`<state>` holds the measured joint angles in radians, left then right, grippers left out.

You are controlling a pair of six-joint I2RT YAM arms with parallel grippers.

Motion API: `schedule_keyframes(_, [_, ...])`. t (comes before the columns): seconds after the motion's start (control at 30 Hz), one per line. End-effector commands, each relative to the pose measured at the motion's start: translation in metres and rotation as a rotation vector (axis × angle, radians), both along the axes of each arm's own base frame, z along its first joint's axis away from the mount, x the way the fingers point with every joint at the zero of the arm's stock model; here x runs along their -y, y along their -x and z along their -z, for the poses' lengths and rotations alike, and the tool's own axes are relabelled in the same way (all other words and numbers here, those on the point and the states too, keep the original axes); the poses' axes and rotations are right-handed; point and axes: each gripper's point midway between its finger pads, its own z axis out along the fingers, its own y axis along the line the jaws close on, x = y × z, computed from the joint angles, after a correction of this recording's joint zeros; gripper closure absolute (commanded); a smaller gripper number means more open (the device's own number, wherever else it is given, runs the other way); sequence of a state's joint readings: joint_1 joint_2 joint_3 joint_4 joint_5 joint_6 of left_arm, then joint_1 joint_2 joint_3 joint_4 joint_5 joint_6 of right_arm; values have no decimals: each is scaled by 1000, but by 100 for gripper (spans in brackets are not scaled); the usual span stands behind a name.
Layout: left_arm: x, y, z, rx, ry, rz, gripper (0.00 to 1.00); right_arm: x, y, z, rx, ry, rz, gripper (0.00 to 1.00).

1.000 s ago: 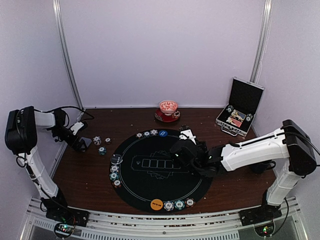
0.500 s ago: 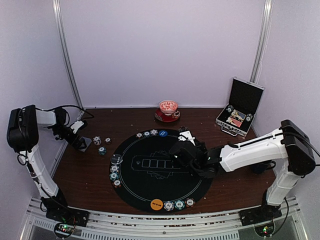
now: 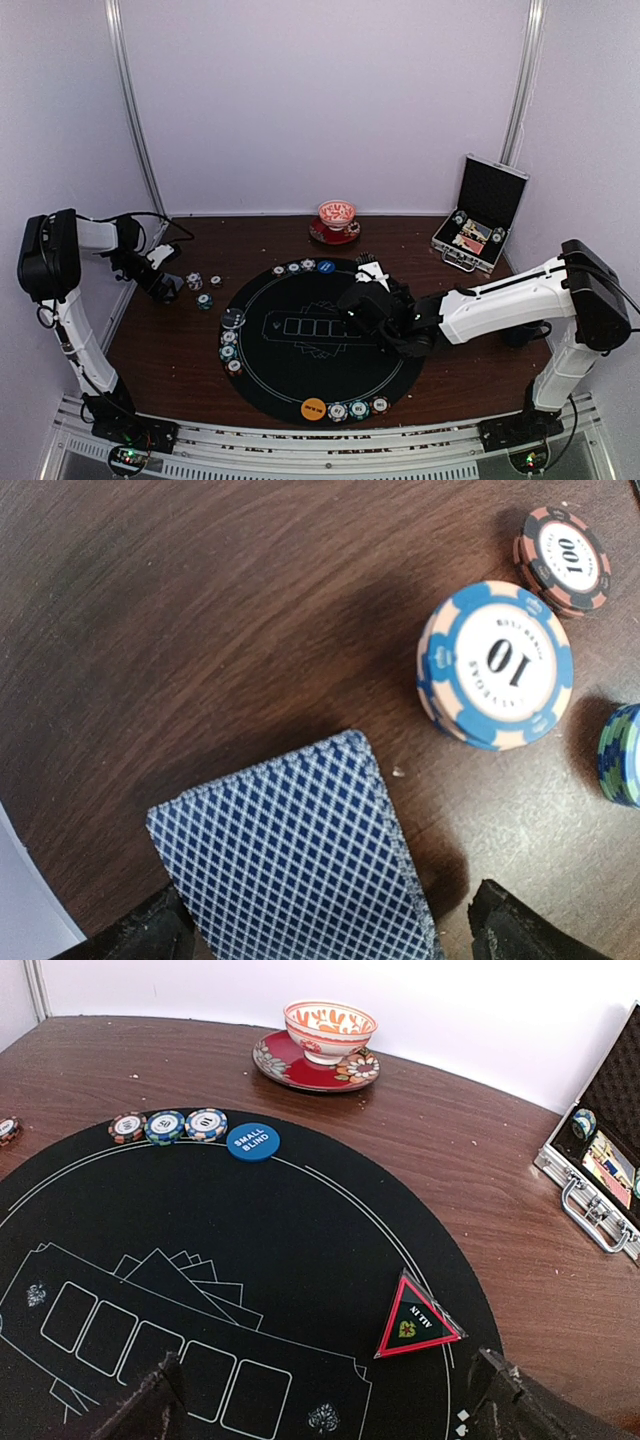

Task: Distribute texas hold em gaming equipment
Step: Pick up the poker card from the corner of the board.

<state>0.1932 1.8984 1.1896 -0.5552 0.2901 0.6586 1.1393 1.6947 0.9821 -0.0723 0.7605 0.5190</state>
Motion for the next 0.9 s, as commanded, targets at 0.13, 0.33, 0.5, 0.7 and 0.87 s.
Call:
schedule_keyframes(0.13, [-7, -6, 11, -48, -26, -50, 2, -4, 0, -4, 17, 21, 1, 0])
schedule_keyframes(0.33, [-10, -4, 15, -92, -31, -75, 2, -5, 0, -4, 18, 25, 0, 0])
schedule_keyframes(0.5, [-6, 5, 14, -143, -17, -51, 2, -5, 1, -5, 21, 28, -1, 0])
schedule_keyframes(0.7, [-5, 16, 18, -204, -16, -46, 2, -6, 2, -5, 22, 29, -3, 0])
schedule_keyframes(0.87, [-8, 21, 30, -251, -73, -81, 2, -8, 3, -6, 24, 29, -7, 0])
